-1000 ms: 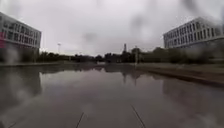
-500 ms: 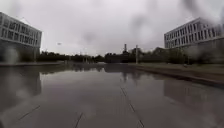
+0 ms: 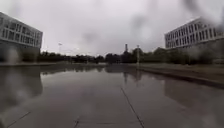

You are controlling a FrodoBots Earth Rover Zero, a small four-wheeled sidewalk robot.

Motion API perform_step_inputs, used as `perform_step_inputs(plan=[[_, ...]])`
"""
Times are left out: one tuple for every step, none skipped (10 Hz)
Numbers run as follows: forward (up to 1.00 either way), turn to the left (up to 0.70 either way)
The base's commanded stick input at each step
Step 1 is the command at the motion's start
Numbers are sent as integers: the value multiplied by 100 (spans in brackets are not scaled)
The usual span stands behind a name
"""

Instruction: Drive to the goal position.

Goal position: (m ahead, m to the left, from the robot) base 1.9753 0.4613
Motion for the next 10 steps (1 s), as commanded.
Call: perform_step_inputs(plan=[[55,0],[55,0],[55,0],[55,0],[55,0],[55,0],[55,0],[55,0],[55,0],[55,0]])
